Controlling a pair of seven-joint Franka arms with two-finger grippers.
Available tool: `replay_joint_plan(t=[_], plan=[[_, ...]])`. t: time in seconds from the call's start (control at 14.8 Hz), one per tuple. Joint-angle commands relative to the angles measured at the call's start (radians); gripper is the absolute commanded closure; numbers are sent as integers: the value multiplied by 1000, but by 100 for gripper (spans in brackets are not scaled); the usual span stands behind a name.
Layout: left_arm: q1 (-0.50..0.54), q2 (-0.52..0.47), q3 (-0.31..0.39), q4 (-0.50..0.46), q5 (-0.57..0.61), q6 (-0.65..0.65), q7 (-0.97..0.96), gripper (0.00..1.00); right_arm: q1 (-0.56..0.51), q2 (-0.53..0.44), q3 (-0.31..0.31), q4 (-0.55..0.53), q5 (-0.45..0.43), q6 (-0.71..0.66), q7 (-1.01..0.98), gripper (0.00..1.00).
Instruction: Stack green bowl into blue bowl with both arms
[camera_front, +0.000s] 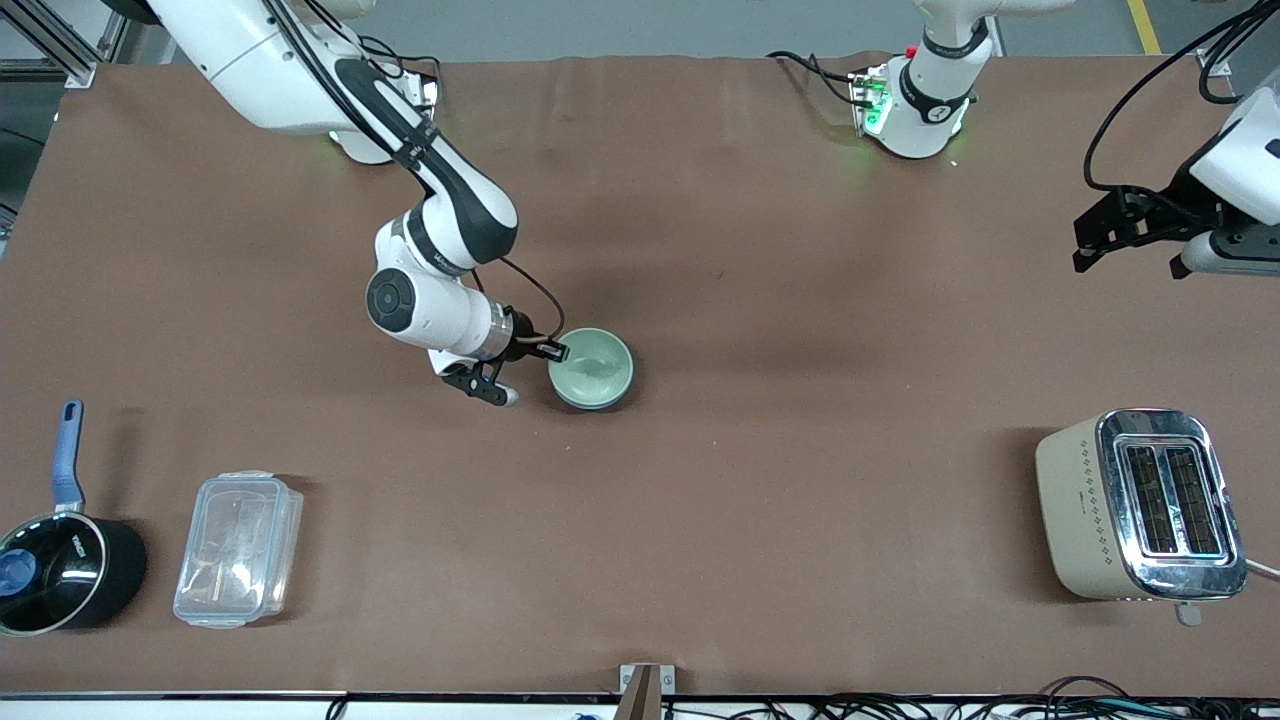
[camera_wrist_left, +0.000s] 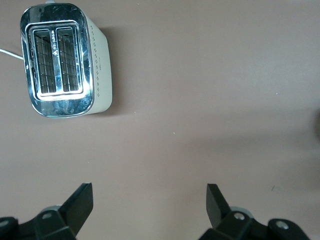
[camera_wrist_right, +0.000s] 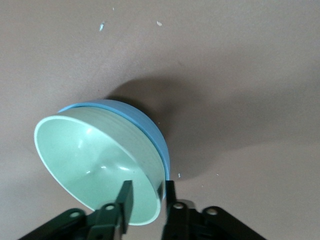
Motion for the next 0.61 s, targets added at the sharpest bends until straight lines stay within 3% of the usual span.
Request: replay_joint_plan(t=[0.0, 0.07, 0.27, 0.54], plan=[[7, -1, -1, 14, 4, -10, 2, 0, -39, -83, 2, 15, -23, -93, 4, 26], [8, -1, 1, 15, 5, -10, 4, 0, -46, -127, -12, 33, -42, -146, 3, 16], [8, -1, 1, 15, 5, -10, 7, 0, -62, -223, -108, 140, -103, -359, -19, 0], [8, -1, 2, 15, 5, -10, 8, 0, -65, -350, -251, 225, -204, -536, -163, 0]])
